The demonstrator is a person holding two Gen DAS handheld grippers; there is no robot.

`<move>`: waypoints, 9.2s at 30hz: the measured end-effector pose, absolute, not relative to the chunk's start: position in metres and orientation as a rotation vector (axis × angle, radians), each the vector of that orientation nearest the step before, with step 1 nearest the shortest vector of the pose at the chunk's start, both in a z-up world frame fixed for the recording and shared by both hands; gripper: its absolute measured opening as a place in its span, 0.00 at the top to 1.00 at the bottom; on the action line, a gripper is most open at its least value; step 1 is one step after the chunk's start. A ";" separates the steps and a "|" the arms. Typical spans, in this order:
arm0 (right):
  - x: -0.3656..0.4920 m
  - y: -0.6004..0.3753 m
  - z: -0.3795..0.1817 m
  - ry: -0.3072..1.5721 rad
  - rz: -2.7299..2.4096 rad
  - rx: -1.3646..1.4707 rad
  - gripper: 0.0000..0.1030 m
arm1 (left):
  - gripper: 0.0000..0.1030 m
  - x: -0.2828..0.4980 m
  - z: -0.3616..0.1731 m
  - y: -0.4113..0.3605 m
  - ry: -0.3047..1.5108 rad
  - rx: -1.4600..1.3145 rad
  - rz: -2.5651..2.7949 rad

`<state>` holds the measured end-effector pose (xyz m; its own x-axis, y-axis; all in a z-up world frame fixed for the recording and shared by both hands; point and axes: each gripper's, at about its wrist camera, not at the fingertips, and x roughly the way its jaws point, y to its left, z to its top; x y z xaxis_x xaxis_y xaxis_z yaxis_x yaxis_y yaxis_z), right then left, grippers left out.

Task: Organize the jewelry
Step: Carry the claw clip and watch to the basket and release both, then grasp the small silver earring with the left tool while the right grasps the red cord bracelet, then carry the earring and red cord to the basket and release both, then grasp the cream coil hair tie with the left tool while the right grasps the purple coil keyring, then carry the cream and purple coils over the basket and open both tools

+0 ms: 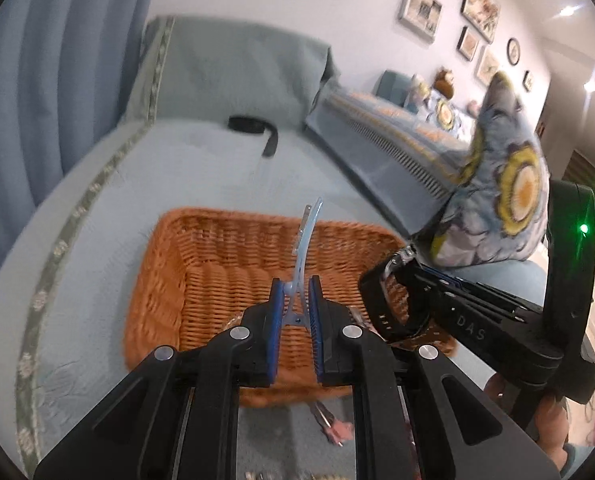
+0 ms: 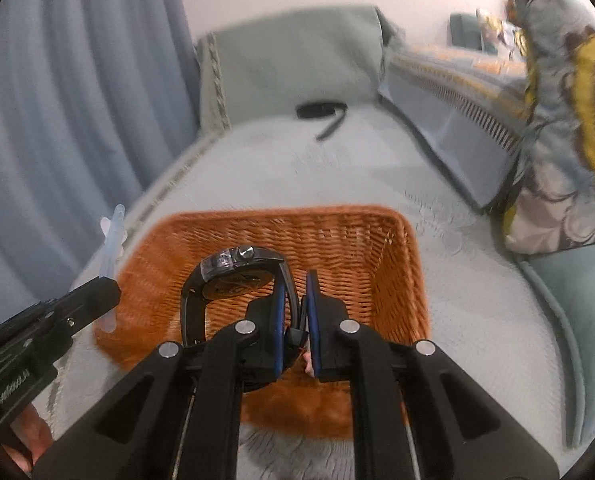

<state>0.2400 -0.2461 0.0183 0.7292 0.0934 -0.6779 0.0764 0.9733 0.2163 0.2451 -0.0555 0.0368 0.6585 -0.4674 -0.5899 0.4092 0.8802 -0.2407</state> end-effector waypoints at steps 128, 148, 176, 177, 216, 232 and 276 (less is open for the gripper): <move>0.028 -0.233 0.025 0.601 0.201 0.167 0.97 | 1.00 0.029 0.013 -0.008 0.580 -0.063 -0.497; 0.240 -0.238 0.031 0.779 0.201 0.259 0.97 | 1.00 0.254 0.038 -0.052 0.634 -0.089 -0.468; 0.169 -0.236 0.059 0.717 0.204 0.214 0.70 | 0.56 0.181 0.077 -0.007 0.540 -0.149 -0.540; 0.158 -0.237 0.063 0.703 0.205 0.206 0.70 | 0.56 0.172 0.082 -0.005 0.529 -0.144 -0.543; 0.105 -0.255 -0.055 0.904 0.082 0.165 0.71 | 0.63 0.105 -0.054 -0.037 0.864 -0.075 -0.455; 0.083 -0.248 -0.053 0.904 0.101 0.113 0.91 | 0.91 0.090 -0.052 -0.034 0.859 -0.057 -0.463; 0.021 -0.235 -0.017 0.653 0.134 0.108 0.91 | 0.92 0.023 -0.022 -0.016 0.627 -0.045 -0.442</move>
